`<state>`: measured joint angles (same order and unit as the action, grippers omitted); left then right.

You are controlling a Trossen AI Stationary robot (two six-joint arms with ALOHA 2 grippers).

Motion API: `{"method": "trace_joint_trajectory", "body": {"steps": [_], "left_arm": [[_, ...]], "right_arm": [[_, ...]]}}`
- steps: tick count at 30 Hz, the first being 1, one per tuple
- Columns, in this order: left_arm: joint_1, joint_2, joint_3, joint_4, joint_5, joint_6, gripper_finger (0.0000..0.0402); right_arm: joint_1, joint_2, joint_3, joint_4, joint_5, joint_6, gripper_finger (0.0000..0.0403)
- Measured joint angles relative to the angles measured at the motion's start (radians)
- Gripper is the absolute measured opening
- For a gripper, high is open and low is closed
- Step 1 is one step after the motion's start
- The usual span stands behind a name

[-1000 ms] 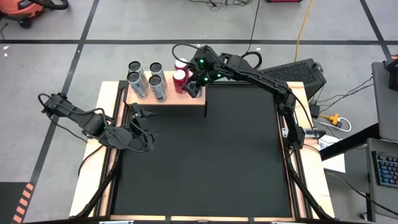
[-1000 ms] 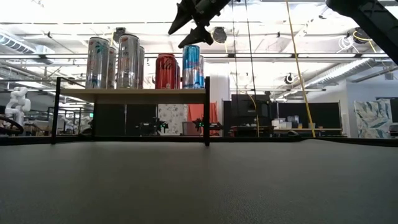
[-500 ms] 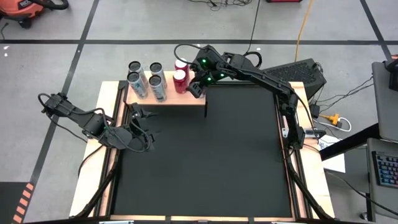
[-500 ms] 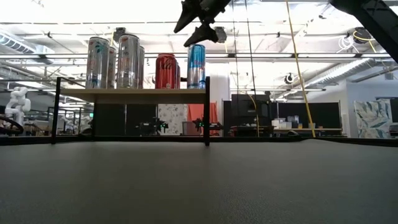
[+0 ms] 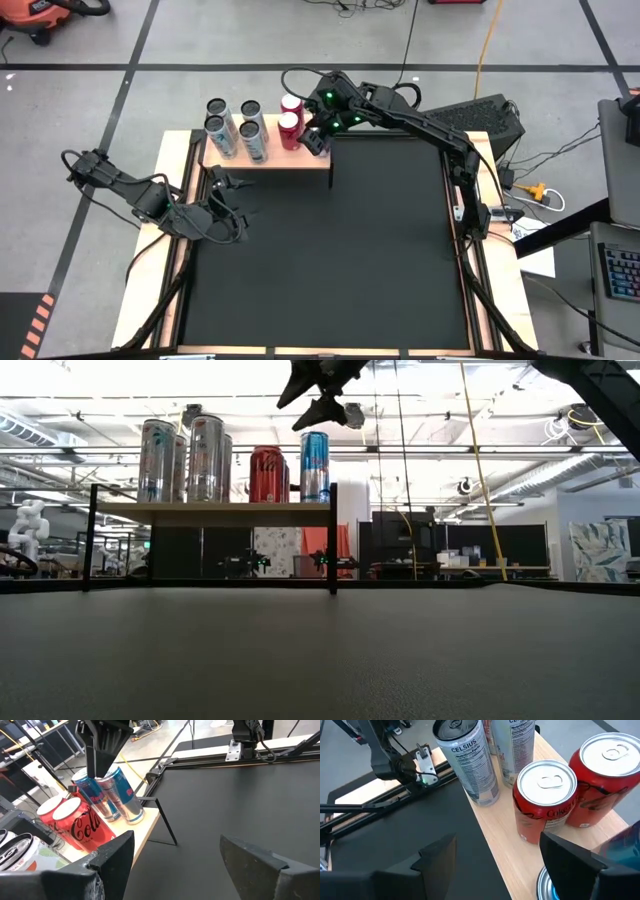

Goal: Place canned beverage on shelf
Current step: Return to Home Position

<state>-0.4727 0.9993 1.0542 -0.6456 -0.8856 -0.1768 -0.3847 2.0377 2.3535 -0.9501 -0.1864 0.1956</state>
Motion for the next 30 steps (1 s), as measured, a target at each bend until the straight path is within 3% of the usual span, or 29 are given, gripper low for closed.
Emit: {"method": "trace_joint_trajectory", "body": {"steps": [8,21,30], "left_arm": [[0.0,0.0,0.0,0.0,0.0,0.0,0.0295],[0.0,-0.009,0.0,0.0,0.017,0.001,0.0295],[-0.044,-0.167,0.0,-0.008,0.012,0.029,0.0295]], "right_arm": [[0.0,-0.028,0.0,0.025,-0.004,0.0,0.027],[0.016,-0.251,0.002,-0.052,-0.025,0.002,0.027],[0.029,-0.34,0.002,-0.188,-0.035,0.135,0.027]]}}
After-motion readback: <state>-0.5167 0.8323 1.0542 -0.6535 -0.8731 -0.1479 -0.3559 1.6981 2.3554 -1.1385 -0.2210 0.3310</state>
